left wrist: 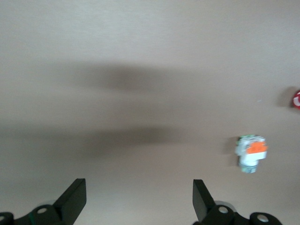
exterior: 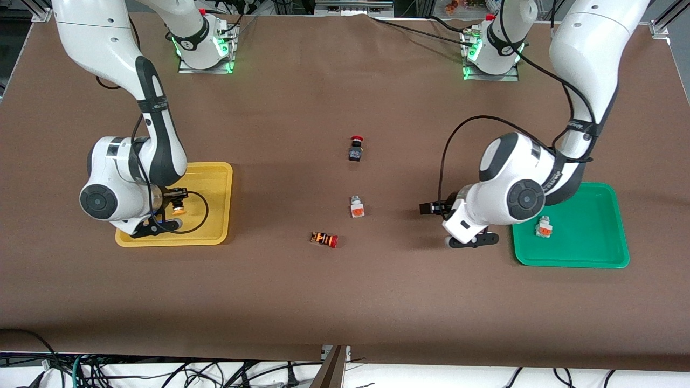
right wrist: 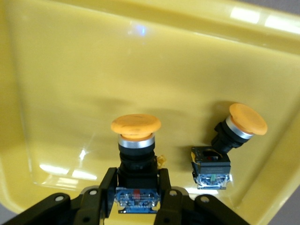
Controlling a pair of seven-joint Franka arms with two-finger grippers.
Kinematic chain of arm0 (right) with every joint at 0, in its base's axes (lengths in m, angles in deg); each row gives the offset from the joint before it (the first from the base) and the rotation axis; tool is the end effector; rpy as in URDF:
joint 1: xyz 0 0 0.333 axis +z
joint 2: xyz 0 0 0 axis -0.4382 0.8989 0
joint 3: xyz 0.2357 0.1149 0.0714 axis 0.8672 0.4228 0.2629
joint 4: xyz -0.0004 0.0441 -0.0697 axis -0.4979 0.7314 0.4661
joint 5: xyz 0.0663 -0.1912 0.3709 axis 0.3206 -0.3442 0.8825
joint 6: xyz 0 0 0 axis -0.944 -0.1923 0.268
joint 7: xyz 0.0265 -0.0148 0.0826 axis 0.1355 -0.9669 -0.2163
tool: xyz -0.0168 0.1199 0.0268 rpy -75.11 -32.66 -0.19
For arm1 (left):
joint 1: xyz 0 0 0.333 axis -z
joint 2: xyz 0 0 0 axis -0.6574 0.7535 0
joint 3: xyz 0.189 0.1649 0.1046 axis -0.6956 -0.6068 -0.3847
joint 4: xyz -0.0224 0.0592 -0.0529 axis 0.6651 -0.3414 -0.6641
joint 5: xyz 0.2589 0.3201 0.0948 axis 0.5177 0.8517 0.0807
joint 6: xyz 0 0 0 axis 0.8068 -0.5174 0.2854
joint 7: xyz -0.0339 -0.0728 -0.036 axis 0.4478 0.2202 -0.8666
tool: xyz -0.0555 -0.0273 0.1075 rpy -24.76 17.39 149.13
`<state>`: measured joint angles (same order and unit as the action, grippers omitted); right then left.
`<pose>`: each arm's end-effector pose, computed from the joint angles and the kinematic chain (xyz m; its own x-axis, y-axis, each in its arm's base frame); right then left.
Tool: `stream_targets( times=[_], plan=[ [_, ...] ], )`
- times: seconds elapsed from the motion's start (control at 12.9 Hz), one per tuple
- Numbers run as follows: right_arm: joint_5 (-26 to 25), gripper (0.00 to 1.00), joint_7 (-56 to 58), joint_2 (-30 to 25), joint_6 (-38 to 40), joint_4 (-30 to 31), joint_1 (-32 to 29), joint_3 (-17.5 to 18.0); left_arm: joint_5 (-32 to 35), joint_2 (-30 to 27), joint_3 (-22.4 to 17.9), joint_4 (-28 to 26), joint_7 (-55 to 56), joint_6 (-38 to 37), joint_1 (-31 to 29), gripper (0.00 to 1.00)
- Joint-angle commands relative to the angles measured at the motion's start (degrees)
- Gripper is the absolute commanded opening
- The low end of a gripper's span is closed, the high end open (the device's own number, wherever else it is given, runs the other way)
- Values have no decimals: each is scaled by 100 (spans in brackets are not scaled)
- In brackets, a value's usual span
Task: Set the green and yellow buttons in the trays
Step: 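Carry the yellow button to the yellow tray while the left gripper reaches a white button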
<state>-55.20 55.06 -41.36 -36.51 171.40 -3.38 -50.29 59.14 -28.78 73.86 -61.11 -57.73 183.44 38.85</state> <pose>0.6115 0.0200 0.1478 0.9259 0.2036 -0.3181 0.2229 -0.9745 0.0251 0.6406 -0.2665 0.2343 0.9616 0.1254 -0.2442 0.1726 -0.9679 0.1826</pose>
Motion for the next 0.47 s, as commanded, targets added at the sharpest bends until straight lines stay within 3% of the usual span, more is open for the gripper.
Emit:
stream_targets(
  times=[0.0,0.08,0.16,0.39],
  plan=[
    [83,23,153,-238,-308,454,-3,-22,-265,113,-25,72,337,413,233,100],
    [83,67,145,-220,-309,419,-46,-22,-336,165,-25,72,478,536,312,100],
    [100,100,136,-211,-309,375,-55,-22,-397,209,-25,72,618,703,391,100],
    [373,100,153,-202,-230,42,-73,-4,-494,367,-34,81,1076,1274,681,100]
  ],
)
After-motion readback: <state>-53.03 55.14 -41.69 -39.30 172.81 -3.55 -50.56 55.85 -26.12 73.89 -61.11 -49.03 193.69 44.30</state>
